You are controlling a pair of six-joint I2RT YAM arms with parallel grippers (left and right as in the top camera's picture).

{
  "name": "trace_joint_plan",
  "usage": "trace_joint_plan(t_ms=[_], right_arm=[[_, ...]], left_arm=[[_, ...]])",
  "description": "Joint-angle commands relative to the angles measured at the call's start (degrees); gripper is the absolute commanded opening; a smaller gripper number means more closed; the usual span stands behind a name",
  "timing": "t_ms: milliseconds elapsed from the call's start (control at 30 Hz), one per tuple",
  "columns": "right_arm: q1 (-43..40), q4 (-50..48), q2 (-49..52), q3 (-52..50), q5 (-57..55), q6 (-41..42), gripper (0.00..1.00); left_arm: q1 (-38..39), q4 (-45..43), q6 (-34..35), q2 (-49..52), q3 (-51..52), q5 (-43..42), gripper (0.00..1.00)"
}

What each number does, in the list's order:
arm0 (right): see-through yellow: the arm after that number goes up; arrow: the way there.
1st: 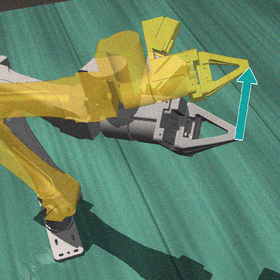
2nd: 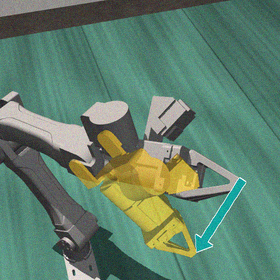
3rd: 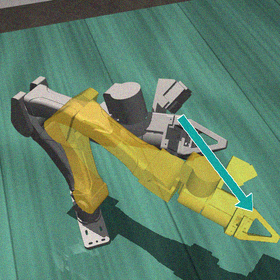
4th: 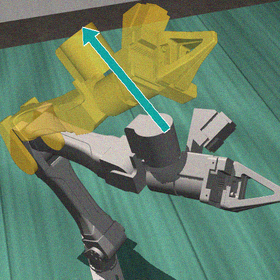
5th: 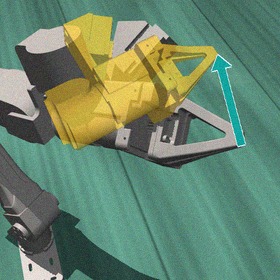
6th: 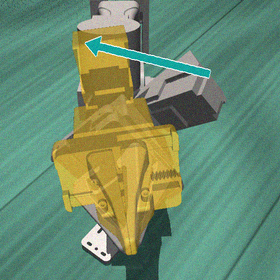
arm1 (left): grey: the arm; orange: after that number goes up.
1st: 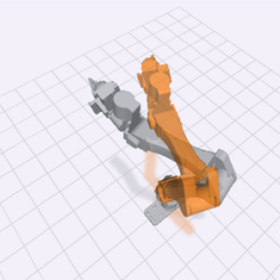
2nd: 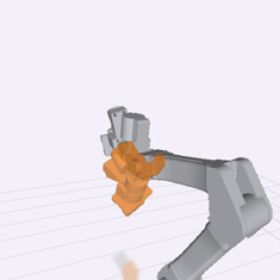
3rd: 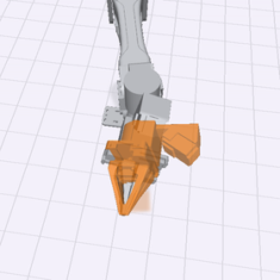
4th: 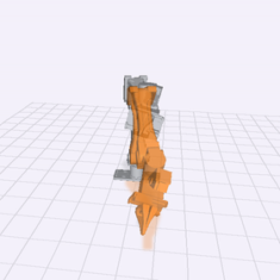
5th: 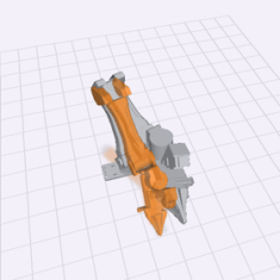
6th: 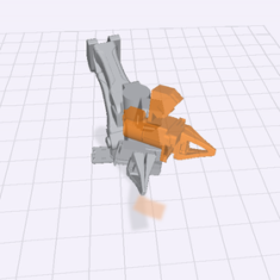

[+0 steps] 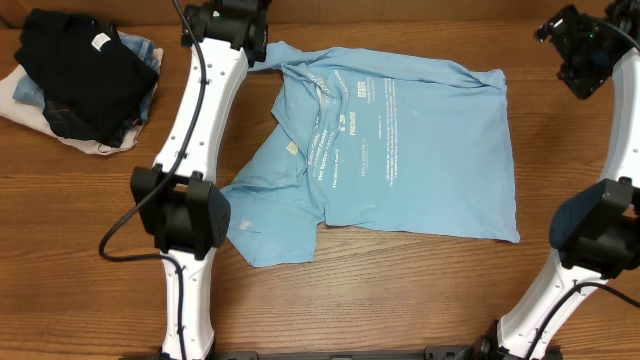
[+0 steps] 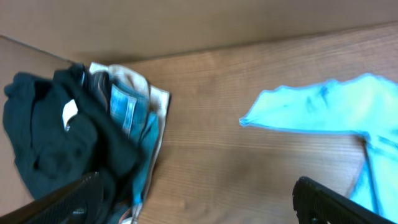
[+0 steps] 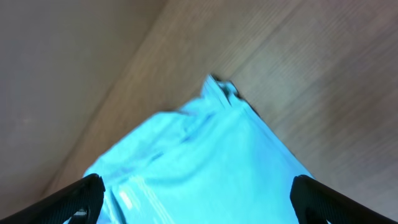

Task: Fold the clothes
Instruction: 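Lay the shirt flat on the table and open both grippers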

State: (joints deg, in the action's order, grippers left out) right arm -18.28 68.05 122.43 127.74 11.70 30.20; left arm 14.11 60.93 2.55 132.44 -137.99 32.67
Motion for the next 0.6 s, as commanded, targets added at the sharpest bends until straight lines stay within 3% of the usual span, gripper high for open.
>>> trace_joint_plan(t_ms=[0,133,300,567], right_arm=[[0.2,3.3,-6.2,0.5,-0.5,-0.5,1.00],[0.2,8.1,-10.0,0.5,-0.6,-0.5,1.00],[0.2,14.3,-16.3,0.5,-0.5,-1.3,1.00],[0.2,24.8,-23.9,0.5,-0.6,-3.7,1.00]], left_arm=[[2.5,7.3,2.8,-10.0,-1.1,-6.4,1.00],[4.4,17.2,5.3,-15.0,-1.1,-15.9,1.00],[5.7,26.1,12.2,-19.5,-1.1,-15.8,1.00],[5.9,35.9,16.8,-25.7,-0.5,-17.0,1.00]])
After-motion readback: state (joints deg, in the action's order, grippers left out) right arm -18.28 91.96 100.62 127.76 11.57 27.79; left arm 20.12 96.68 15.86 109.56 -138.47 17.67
